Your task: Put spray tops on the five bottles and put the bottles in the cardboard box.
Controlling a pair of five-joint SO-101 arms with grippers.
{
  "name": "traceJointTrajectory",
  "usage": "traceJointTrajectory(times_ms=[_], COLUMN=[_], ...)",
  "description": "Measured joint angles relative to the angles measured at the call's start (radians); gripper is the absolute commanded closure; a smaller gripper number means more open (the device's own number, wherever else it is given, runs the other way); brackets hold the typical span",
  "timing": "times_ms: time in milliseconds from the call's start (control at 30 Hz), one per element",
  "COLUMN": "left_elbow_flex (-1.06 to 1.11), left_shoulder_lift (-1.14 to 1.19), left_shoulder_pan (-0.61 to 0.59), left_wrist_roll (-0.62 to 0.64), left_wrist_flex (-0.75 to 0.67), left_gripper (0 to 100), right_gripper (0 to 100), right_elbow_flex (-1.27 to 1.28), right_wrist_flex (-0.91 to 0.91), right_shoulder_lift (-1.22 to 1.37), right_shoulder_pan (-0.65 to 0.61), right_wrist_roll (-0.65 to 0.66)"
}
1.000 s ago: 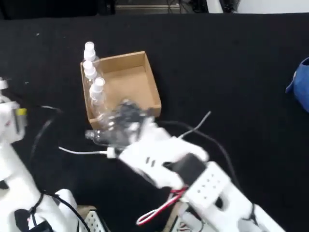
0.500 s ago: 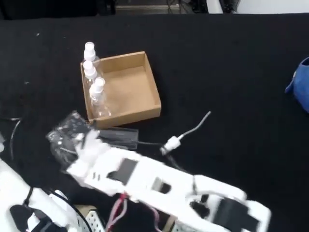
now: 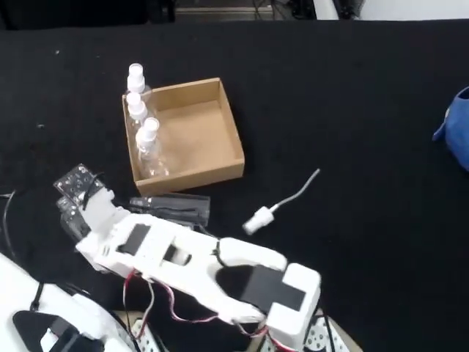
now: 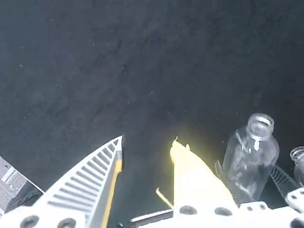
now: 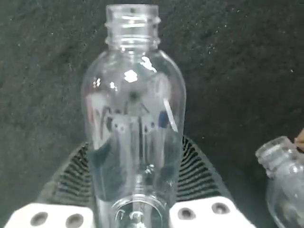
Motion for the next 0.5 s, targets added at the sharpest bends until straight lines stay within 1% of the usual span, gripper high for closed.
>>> traceJointTrajectory(times_ms=[67,133,200,267,433,500], left_elbow_flex=[0.002,0.002,0.002,0.002,0.028,0.055], left_shoulder_lift=[0.000,0.000,0.000,0.000,0.000,0.003], left_shoulder_pan=[-0.002,-0.002,-0.002,-0.002,-0.002,-0.002], left_wrist_roll=[0.000,0.000,0.000,0.000,0.000,0.000], left_wrist_flex=[-0.002,-0.003,-0.003,-0.003,-0.003,-0.023], left_gripper=[97,97,97,97,85,83], right_gripper=[79.4,75.6,74.0,73.7,73.7,73.7], right_elbow_flex=[-0.038,-0.069,-0.098,-0.130,-0.176,-0.176], right_wrist_flex=[0.034,0.092,0.153,0.221,0.391,0.430], right_shoulder_lift=[0.012,0.012,0.014,0.014,-0.046,-0.092], right_shoulder_pan=[0.000,0.000,0.000,0.000,0.000,0.000], right_wrist_roll=[0.000,0.000,0.006,0.051,0.169,0.190])
